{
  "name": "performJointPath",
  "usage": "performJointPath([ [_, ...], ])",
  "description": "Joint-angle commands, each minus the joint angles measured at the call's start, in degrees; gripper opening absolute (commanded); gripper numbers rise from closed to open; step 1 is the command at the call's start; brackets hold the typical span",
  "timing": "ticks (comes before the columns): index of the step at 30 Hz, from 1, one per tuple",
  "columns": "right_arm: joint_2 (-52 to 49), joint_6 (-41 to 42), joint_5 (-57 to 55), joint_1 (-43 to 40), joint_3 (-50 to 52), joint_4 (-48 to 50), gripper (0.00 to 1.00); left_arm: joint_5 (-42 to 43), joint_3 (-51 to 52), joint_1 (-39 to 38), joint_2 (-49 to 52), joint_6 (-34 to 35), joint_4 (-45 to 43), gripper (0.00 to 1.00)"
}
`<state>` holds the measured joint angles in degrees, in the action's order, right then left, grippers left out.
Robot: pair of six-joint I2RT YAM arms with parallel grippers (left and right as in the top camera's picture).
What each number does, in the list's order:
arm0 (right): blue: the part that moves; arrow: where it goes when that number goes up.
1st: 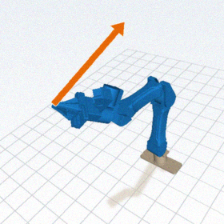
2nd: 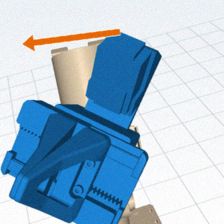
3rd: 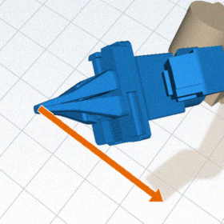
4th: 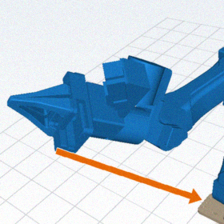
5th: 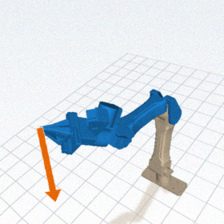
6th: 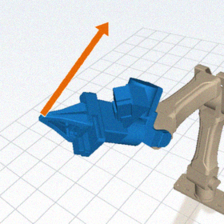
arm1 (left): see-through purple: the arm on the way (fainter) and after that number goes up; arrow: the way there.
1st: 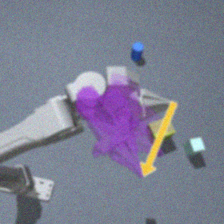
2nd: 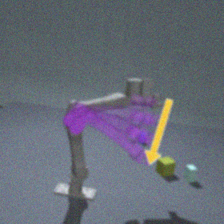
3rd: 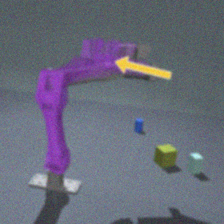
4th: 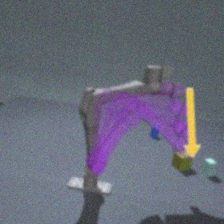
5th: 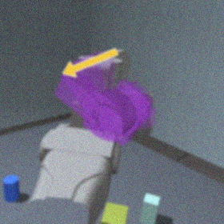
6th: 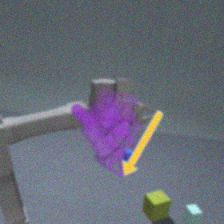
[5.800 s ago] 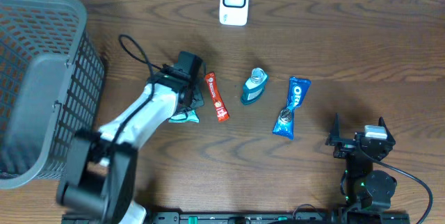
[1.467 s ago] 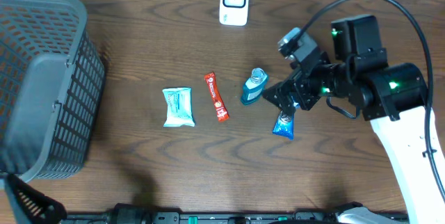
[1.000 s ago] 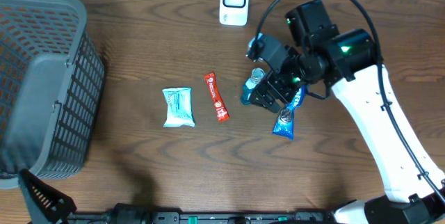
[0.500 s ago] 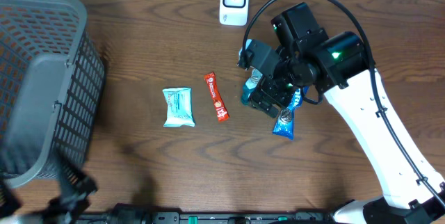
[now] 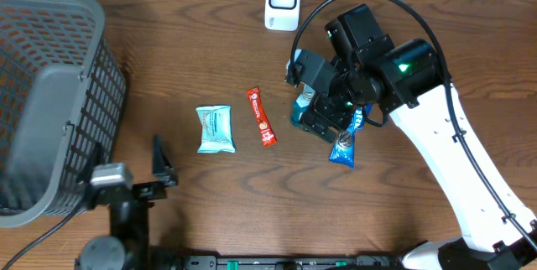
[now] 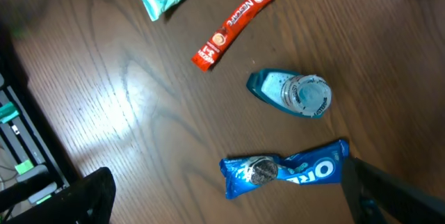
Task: Scan the item barcode
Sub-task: 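Lower the right gripper over the teal bottle and close on it, then lift the teal bottle and raise it toward the white scanner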
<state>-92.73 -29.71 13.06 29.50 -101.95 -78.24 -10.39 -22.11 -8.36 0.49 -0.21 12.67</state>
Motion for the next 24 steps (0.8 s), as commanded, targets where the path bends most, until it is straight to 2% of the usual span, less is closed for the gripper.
performJointPath([
  [1, 0.2, -2.1, 0.5, 0.6, -1.1, 1.3, 0.99, 3.3, 2.9, 0.0, -0.3, 0.1, -0.4, 0.98],
  [6, -1.2, -2.3, 0.5, 0.6, -1.1, 2.0, 0.99, 6.4, 6.1, 0.0, -0.3, 0.1, -1.3, 0.98],
  [18, -5.9, -3.8, 0.3, 0.6, -1.1, 0.6, 0.98, 6.3, 14.6, 0.0, -0.3, 0.3, -3.7, 0.98],
  [24, -5.9, -4.2, 0.3, 0.7, -1.1, 0.6, 0.97, 0.4, 18.4, 0.0, -0.3, 7.0, -5.1, 0.98],
])
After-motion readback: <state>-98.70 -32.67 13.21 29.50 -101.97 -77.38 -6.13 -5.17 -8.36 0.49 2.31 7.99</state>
